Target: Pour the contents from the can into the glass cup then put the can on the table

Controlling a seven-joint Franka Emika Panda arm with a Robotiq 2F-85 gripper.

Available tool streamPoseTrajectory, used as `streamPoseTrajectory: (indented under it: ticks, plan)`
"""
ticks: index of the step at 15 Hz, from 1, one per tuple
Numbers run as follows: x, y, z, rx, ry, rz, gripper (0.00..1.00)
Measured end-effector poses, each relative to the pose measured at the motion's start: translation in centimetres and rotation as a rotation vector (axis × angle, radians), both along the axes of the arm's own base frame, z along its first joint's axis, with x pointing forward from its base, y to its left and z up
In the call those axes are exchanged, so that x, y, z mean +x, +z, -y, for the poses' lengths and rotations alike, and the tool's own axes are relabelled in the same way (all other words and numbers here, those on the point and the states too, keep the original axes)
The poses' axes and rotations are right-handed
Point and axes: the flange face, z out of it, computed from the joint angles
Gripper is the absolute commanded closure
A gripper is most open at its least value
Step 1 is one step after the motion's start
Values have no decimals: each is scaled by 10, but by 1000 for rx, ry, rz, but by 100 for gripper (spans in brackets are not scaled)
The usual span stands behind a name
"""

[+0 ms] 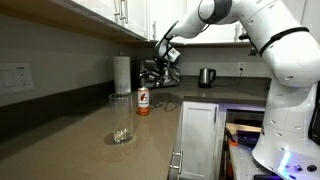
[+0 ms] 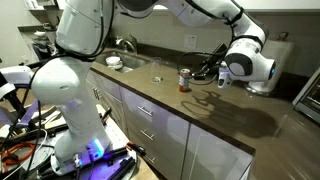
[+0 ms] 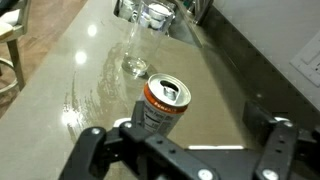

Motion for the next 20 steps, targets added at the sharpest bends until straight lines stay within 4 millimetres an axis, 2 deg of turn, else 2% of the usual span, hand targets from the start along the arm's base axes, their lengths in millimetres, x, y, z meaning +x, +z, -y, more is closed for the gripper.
streamPoseTrajectory:
  ticks: [6, 11, 15, 20]
  plan:
    - [16, -20, -15, 84, -47, -46, 0]
    - [16, -42, -17, 94, -58, -137, 0]
    - [12, -47, -14, 77, -60, -201, 0]
    - [14, -49, -21, 78, -54, -245, 0]
